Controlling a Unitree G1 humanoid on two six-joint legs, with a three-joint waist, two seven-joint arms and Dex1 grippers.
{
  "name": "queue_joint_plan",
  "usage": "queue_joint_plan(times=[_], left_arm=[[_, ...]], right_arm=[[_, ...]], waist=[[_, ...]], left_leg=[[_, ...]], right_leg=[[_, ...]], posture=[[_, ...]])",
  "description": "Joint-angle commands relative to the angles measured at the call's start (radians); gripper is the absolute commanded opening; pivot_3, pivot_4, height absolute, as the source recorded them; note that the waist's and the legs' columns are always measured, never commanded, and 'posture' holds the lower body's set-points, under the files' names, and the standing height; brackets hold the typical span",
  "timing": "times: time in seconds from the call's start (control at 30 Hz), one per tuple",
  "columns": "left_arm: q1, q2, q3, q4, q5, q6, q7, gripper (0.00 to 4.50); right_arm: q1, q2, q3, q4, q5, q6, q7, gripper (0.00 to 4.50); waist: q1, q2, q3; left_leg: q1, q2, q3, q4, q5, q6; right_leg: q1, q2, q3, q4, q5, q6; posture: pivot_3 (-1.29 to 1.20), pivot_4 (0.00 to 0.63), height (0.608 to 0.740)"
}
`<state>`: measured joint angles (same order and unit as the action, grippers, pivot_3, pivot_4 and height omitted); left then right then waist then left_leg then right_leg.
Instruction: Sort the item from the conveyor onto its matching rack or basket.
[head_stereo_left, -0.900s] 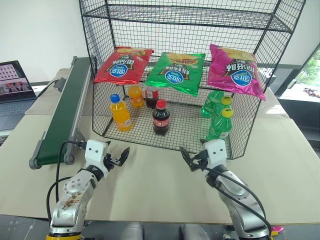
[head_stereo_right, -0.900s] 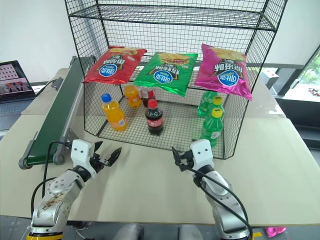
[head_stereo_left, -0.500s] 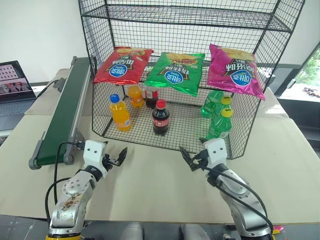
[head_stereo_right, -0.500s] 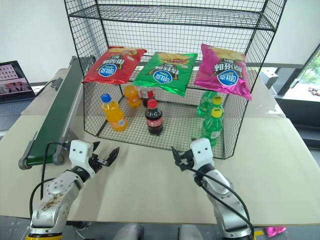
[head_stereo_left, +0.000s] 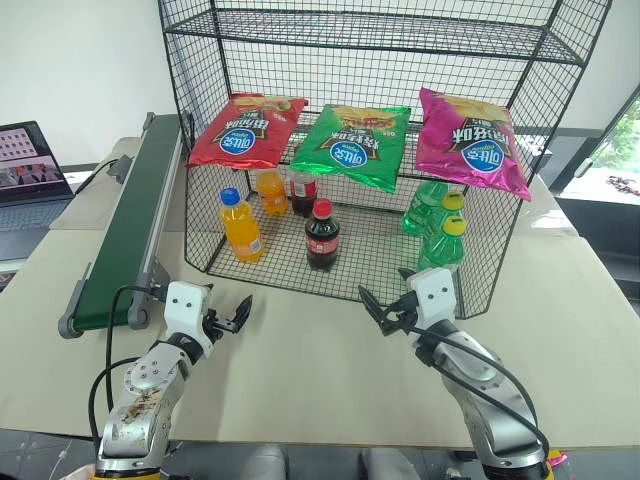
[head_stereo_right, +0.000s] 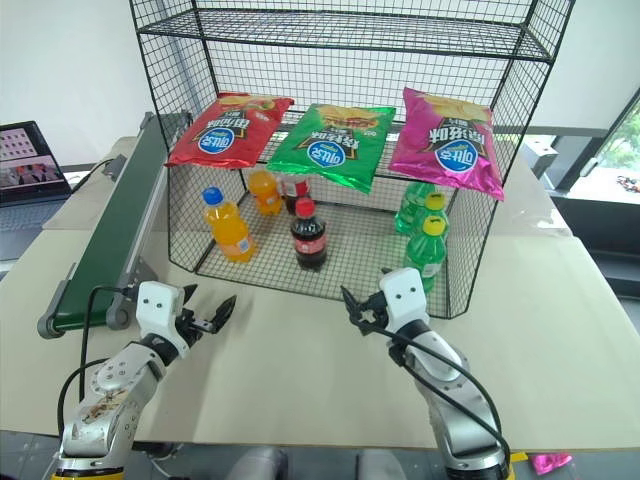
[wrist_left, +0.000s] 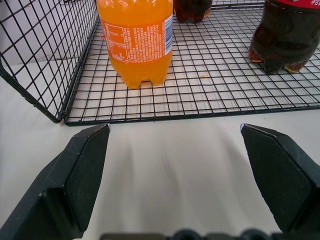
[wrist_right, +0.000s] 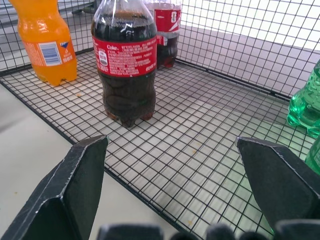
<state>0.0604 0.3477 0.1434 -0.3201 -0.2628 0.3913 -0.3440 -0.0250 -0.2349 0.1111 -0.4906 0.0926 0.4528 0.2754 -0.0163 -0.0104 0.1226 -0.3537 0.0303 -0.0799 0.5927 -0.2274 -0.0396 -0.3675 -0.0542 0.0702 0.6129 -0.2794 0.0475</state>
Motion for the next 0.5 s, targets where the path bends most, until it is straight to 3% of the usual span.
queue_joint_plan(times=[0.03, 0.5], left_arm=[[0.002, 0.008, 0.015, -0.045, -0.013, -0.005, -0.007, 4.44], [-0.005, 0.026, 0.011, -0.041, -0.019, -0.002, -0.024, 4.44]], right_arm=[[0.003, 0.004, 0.001, -0.043, 0.006, -0.01, -0.001, 4.5], [0.018, 0.008, 0.017, -0.022, -0.002, -0.046, 0.001, 4.5]], waist=[[0.0, 0.0, 0.0], [0.0, 0.0, 0.0]], left_leg=[[0.0, 0.0, 0.0, 0.0, 0.0, 0.0], [0.0, 0.0, 0.0, 0.0, 0.0, 0.0]], right_leg=[[0.0, 0.0, 0.0, 0.0, 0.0, 0.0], [0.0, 0.0, 0.0, 0.0, 0.0, 0.0]], posture=[[0.0, 0.15, 0.738], [0.0, 0.15, 0.738]])
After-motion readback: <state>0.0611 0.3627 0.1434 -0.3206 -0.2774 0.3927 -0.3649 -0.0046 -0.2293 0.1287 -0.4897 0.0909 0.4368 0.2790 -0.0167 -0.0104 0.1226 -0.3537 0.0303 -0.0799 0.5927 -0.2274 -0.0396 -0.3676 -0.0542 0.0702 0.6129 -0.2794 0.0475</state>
